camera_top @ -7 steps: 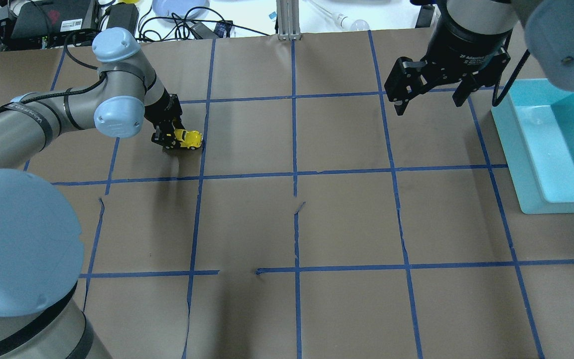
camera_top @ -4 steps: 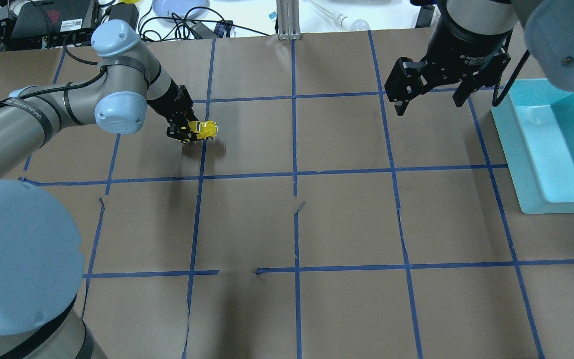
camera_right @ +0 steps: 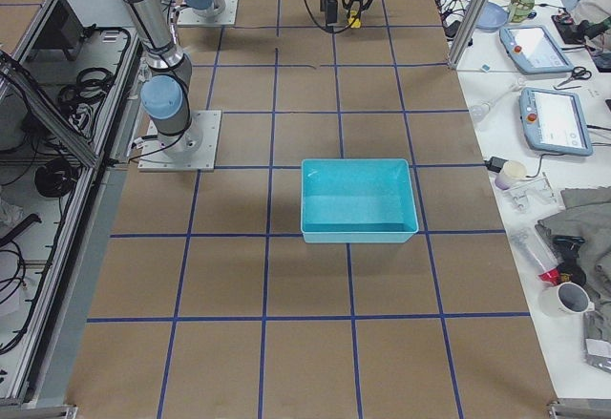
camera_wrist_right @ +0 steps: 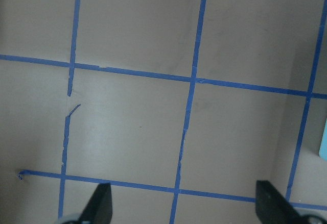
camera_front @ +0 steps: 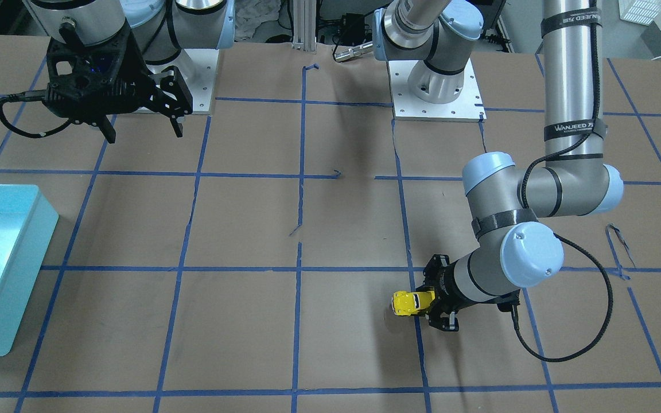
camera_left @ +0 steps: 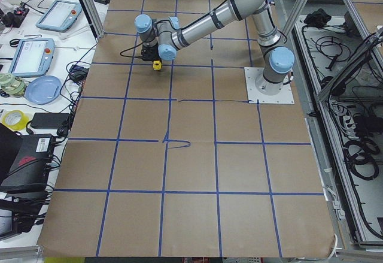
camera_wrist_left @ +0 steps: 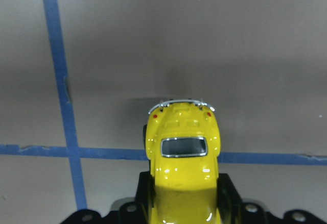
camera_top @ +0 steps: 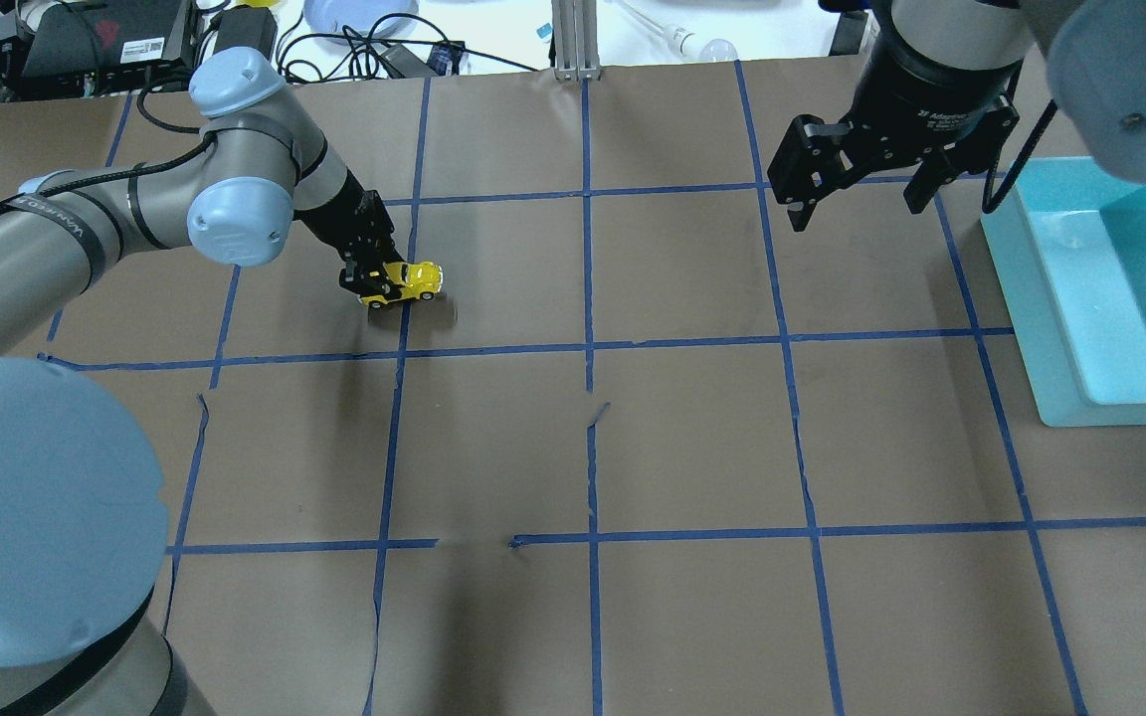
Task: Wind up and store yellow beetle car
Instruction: 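Roll the held car forward along the table with the left gripper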
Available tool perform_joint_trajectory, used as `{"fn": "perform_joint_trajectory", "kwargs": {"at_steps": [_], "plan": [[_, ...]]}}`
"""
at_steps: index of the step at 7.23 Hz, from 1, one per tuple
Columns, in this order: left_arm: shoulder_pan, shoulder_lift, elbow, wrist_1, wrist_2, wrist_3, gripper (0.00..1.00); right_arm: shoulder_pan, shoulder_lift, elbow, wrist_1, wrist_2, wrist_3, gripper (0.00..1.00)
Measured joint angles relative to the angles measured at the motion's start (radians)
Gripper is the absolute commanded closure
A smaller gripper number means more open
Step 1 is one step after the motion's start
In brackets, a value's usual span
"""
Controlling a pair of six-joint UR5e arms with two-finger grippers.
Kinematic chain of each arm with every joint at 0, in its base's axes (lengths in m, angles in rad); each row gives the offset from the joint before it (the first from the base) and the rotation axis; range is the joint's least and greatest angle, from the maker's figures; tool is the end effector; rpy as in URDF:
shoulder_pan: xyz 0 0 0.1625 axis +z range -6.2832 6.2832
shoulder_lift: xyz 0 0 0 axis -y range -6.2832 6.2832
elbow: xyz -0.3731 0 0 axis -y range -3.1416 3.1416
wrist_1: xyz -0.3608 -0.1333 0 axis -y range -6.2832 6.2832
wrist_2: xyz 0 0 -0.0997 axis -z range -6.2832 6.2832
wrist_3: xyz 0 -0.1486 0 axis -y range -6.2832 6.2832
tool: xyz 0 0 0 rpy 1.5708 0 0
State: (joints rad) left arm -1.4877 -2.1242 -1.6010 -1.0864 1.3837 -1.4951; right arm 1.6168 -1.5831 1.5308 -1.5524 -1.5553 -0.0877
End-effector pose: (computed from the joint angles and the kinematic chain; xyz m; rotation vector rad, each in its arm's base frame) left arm -0.1121 -0.5933 0.1259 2.1738 -2.1378 -0.3008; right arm 0.1566 -0.4537 0.4093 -0.2093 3.1193 -0.0535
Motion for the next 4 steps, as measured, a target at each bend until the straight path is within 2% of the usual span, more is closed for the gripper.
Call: {"fn": "perform_joint_trajectory", "kwargs": {"at_steps": [4], "plan": [[0.003, -0.020, 0.011, -0.003, 0.003, 0.005, 1.00, -0.001, 0.000, 0.000, 0.000, 0.000, -0.001, 0.00]]}}
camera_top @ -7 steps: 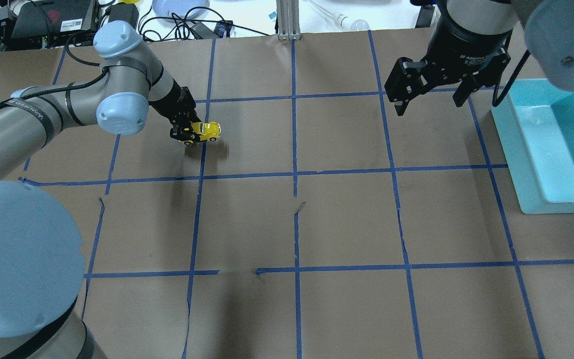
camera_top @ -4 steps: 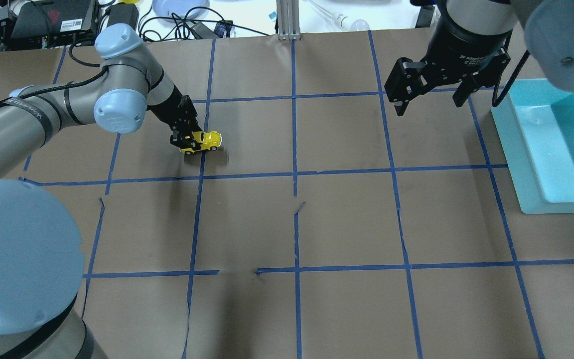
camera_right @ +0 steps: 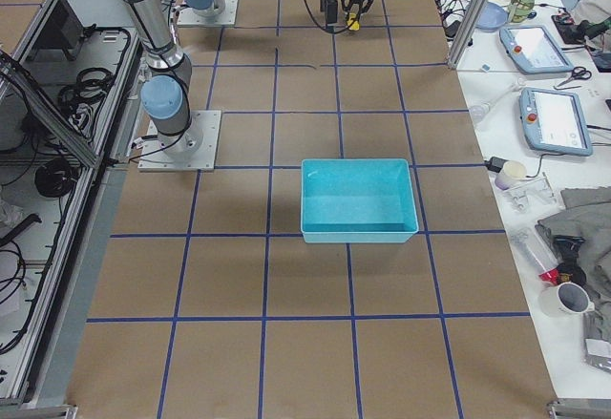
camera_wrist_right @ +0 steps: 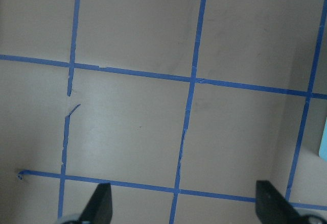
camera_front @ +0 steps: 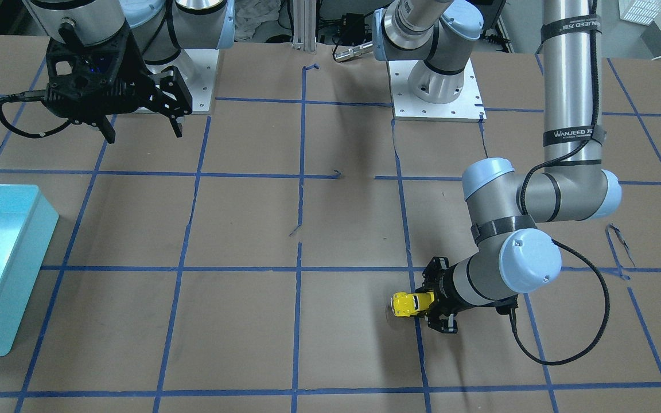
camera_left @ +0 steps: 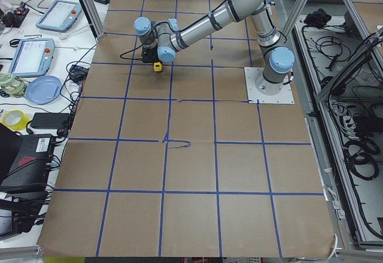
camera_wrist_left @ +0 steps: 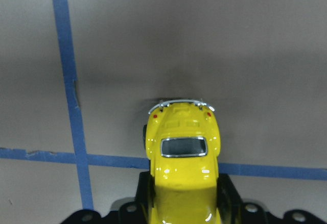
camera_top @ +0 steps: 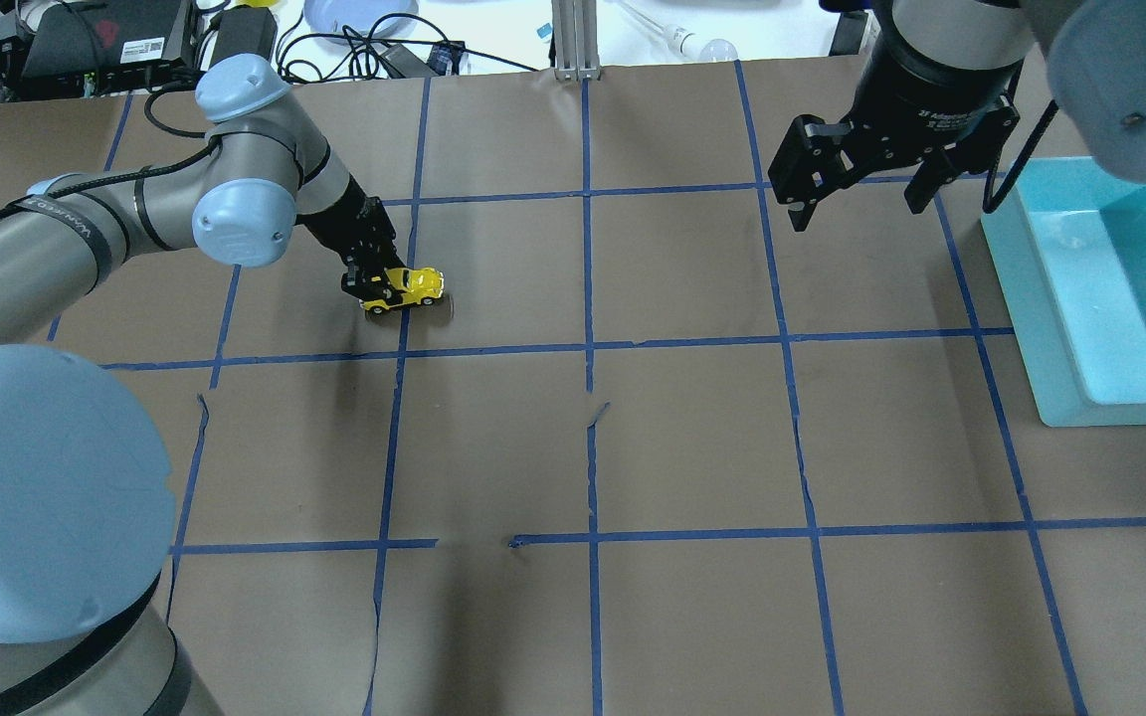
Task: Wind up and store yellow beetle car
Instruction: 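Roll the held car forward along the table with the left gripper, then pull the held car back toward the robot to wind it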
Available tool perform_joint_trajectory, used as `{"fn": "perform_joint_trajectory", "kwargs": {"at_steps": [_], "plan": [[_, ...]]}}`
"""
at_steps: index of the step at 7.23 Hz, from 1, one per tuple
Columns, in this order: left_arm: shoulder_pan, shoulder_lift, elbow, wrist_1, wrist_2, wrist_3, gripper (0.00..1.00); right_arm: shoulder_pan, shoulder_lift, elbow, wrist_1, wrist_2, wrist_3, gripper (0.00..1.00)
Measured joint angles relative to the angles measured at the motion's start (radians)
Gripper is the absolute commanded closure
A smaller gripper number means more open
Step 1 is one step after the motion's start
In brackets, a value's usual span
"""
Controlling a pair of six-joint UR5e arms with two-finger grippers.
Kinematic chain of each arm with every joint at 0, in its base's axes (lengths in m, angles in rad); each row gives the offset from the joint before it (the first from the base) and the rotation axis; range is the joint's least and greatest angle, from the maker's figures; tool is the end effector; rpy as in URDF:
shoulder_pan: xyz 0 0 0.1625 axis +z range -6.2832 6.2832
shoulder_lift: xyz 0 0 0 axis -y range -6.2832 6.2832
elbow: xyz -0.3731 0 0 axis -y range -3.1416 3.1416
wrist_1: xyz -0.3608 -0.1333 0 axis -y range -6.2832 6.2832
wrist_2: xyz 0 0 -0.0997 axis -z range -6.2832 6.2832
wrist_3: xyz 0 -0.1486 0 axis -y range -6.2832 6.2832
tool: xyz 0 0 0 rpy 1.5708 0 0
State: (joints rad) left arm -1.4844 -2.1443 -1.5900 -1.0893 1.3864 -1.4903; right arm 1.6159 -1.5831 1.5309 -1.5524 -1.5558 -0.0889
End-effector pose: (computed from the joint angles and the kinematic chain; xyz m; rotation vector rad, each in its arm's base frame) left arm -0.1095 -0.5962 0.1181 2.1789 -2.1439 -0.3124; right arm 0.1561 -0.4538 0.4093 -0.2097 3.1198 -0.0534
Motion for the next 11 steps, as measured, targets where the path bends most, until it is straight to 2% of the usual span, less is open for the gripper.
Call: {"fn": "perform_joint_trajectory", "kwargs": {"at_steps": [9, 11], "plan": [[0.090, -0.020, 0.004, -0.007, 0.009, 0.093, 1.00, -0.001, 0.000, 0.000, 0.000, -0.003, 0.000, 0.00], [0.112, -0.019, 0.001, -0.010, 0.011, 0.165, 1.00, -0.001, 0.000, 0.000, 0.000, -0.001, 0.000, 0.00]]}}
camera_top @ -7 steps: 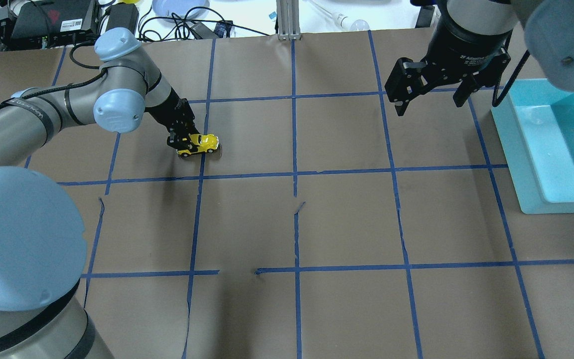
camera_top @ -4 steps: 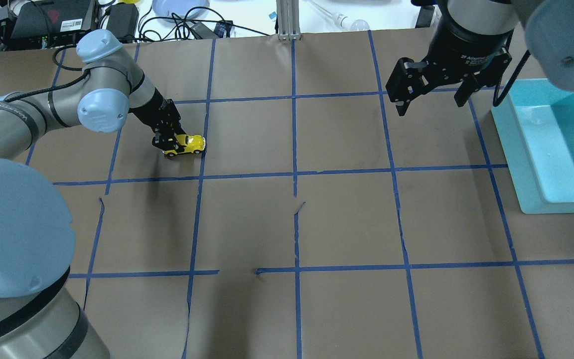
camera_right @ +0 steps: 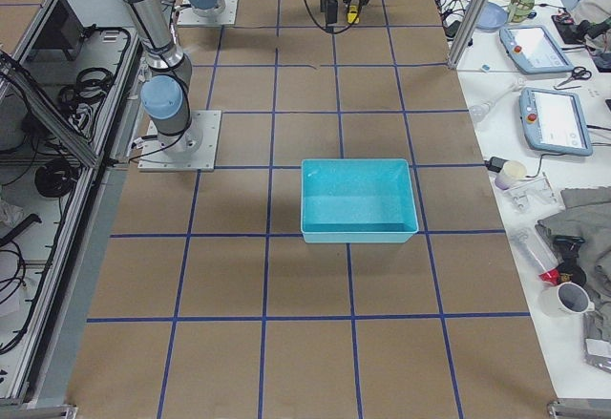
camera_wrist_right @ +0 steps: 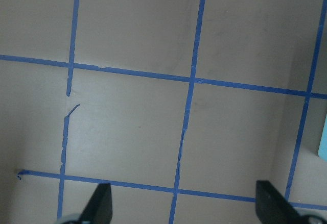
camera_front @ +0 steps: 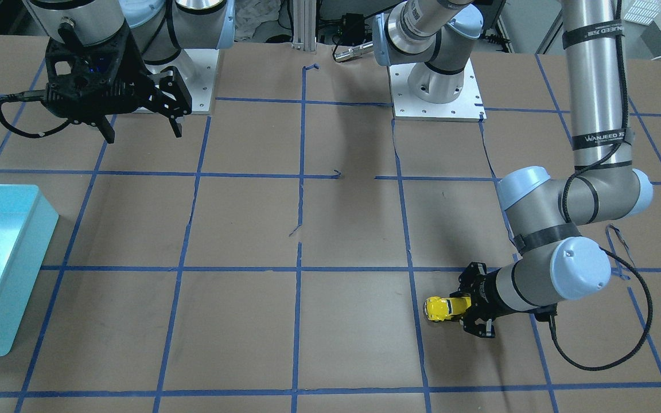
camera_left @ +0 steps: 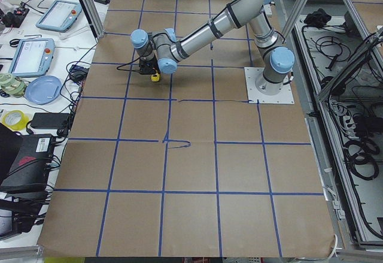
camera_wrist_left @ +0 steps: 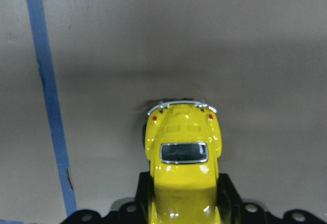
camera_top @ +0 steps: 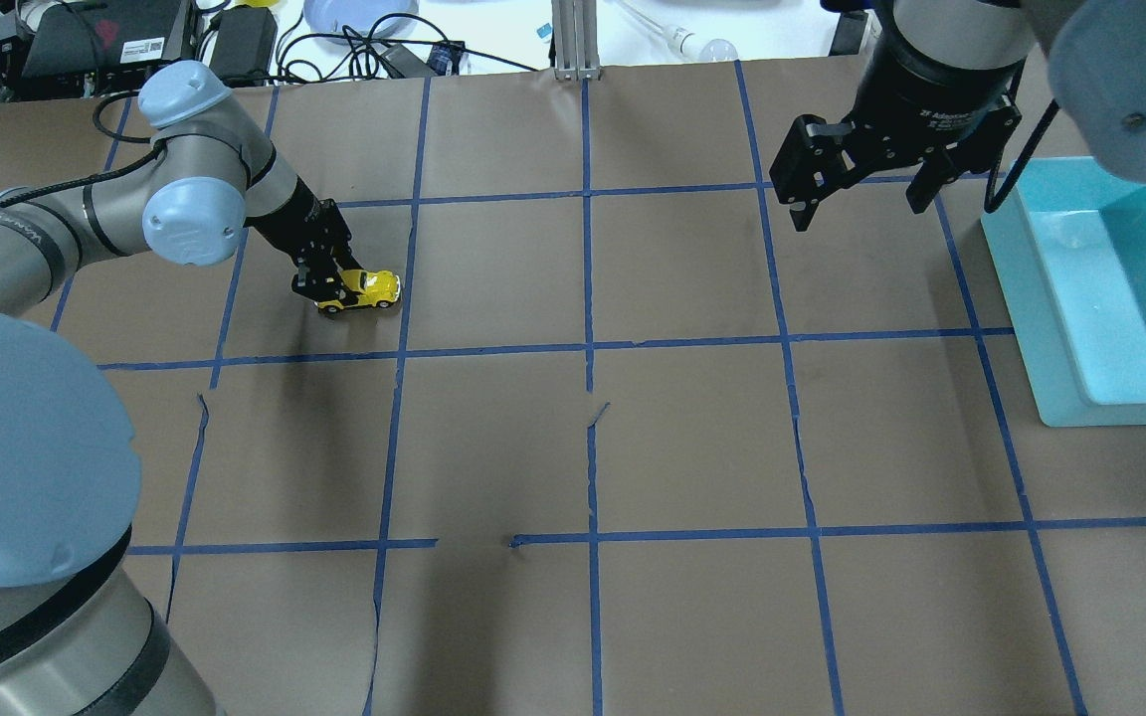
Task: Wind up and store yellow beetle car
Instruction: 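Pull the held car back toward the robot to wind it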
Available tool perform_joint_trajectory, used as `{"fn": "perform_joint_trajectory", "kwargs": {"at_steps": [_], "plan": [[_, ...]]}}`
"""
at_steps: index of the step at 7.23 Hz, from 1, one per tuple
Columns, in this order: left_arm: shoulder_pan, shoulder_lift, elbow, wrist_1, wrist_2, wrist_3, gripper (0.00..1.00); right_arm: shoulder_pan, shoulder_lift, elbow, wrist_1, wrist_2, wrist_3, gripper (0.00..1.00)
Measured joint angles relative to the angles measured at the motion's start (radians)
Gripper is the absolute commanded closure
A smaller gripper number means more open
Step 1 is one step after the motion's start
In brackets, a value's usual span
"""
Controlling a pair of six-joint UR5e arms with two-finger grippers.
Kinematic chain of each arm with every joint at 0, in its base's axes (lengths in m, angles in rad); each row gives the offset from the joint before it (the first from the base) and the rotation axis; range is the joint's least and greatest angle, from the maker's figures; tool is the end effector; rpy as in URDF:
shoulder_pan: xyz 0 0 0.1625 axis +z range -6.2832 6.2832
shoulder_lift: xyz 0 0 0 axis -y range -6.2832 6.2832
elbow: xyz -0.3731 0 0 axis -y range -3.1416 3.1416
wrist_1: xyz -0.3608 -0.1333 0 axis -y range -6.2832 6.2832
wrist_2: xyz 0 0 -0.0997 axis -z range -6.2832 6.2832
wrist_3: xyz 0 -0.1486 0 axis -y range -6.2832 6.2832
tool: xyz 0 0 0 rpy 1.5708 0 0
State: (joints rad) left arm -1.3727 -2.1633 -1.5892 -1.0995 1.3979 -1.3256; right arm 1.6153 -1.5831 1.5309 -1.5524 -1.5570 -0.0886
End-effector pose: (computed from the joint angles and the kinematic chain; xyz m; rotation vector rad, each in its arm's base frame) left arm -0.0412 -0.6021 0.1062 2.1209 -2.1965 -0.3218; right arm 0.1557 -0.4539 0.4093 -0.2084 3.1211 -0.0533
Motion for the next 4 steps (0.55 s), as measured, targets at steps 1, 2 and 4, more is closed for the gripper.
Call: {"fn": "perform_joint_trajectory", "kwargs": {"at_steps": [1, 2, 4], "plan": [[0.011, 0.000, -0.002, -0.001, 0.000, 0.021, 1.00, 0.000, 0.000, 0.000, 0.000, -0.001, 0.000, 0.00], [0.017, 0.000, -0.002, -0.002, 0.000, 0.029, 1.00, 0.000, 0.000, 0.000, 0.000, -0.001, 0.000, 0.00], [0.021, 0.000, 0.000, -0.002, 0.002, 0.038, 1.00, 0.001, 0.000, 0.000, 0.000, 0.001, 0.000, 0.00]]}}
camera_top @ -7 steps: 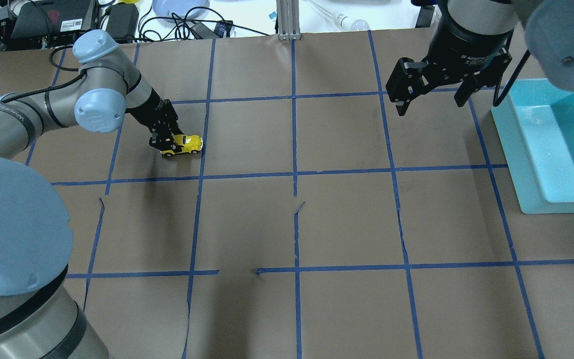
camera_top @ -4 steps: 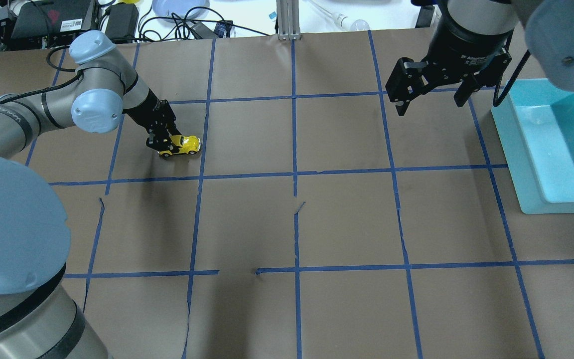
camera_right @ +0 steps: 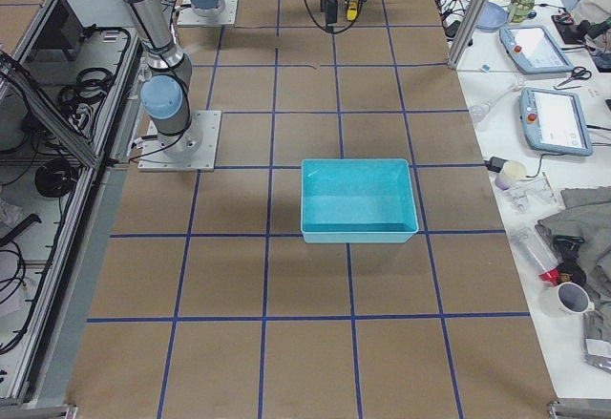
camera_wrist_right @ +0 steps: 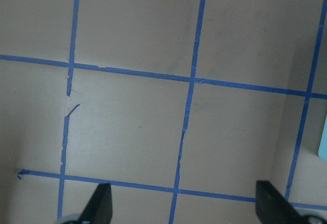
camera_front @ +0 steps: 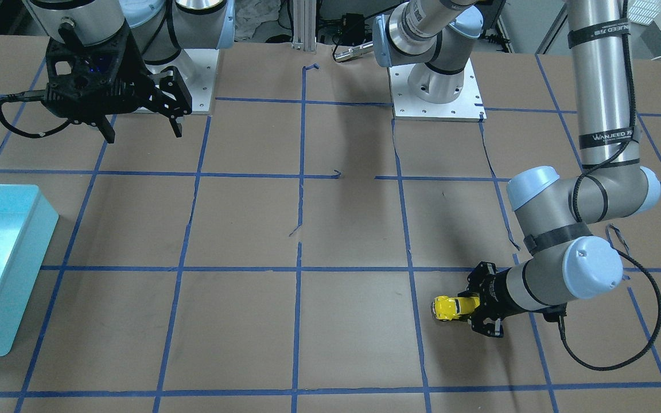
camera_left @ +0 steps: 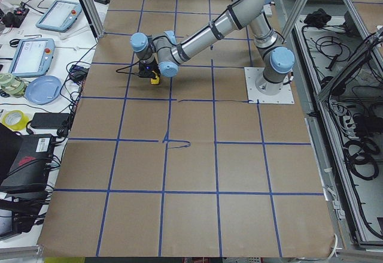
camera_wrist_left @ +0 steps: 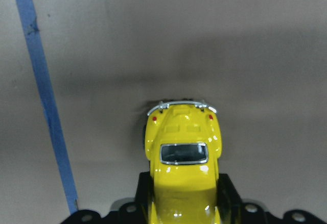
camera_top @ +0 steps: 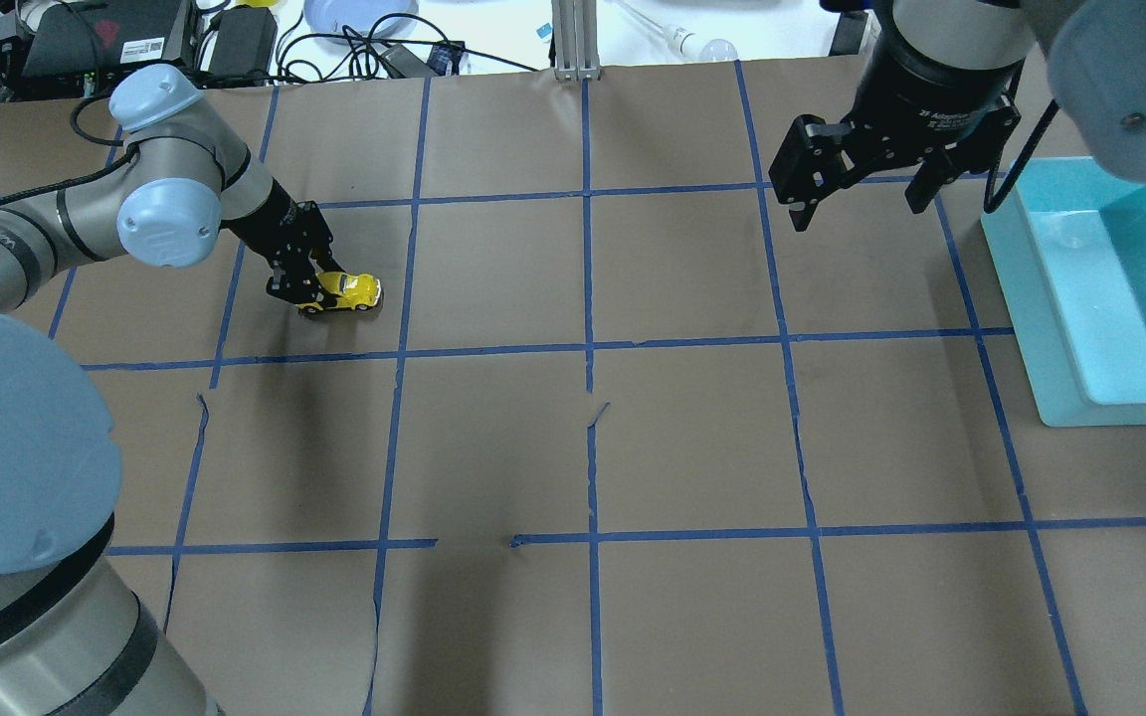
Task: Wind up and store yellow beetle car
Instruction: 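Pull the held car back toward the robot to wind it, then open the left gripper and release the car on the table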
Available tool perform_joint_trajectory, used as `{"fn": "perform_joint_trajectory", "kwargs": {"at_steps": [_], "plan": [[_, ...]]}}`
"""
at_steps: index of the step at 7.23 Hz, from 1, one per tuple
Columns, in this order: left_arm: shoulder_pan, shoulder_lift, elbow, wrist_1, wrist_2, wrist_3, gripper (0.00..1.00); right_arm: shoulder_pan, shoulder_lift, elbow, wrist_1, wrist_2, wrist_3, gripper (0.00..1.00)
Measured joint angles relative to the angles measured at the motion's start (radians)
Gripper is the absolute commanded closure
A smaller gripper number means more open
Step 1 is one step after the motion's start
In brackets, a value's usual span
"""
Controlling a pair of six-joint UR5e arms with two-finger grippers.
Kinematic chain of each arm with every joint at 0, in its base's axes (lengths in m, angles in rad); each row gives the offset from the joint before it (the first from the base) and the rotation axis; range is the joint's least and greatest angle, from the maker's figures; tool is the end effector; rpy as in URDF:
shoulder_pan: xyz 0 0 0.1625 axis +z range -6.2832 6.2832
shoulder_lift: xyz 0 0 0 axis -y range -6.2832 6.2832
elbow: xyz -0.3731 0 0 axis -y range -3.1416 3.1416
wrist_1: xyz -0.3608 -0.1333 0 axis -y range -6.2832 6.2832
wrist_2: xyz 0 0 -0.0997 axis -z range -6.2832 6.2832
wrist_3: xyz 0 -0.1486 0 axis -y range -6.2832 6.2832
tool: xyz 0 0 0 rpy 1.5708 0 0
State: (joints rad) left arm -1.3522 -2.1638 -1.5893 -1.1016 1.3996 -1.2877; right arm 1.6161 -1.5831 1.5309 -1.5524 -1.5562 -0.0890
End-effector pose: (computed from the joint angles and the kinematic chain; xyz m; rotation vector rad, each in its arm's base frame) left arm -0.0287 -0.6024 0.1057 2.0997 -2.2124 -0.3204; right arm 0.1562 -0.4538 0.4093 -0.2102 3.1202 -0.0534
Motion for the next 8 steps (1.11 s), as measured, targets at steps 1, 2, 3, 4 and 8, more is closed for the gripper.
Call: {"fn": "perform_joint_trajectory", "kwargs": {"at_steps": [1, 2, 3, 4, 8], "plan": [[0.000, 0.000, 0.001, 0.001, 0.001, 0.002, 1.00, 0.001, 0.000, 0.000, 0.000, 0.001, 0.000, 0.00], [0.001, -0.001, 0.001, 0.002, 0.007, 0.004, 1.00, 0.001, -0.001, 0.000, 0.000, 0.002, 0.000, 0.00], [0.001, -0.002, 0.001, 0.005, 0.019, 0.005, 1.00, 0.002, -0.002, 0.000, 0.000, 0.002, 0.001, 0.00], [0.004, -0.003, 0.002, 0.007, 0.026, 0.005, 1.00, 0.002, -0.003, 0.000, 0.000, 0.002, 0.000, 0.00], [0.024, -0.003, 0.007, 0.015, 0.024, 0.002, 0.19, 0.002, -0.003, 0.000, 0.000, 0.002, 0.000, 0.00]]}}
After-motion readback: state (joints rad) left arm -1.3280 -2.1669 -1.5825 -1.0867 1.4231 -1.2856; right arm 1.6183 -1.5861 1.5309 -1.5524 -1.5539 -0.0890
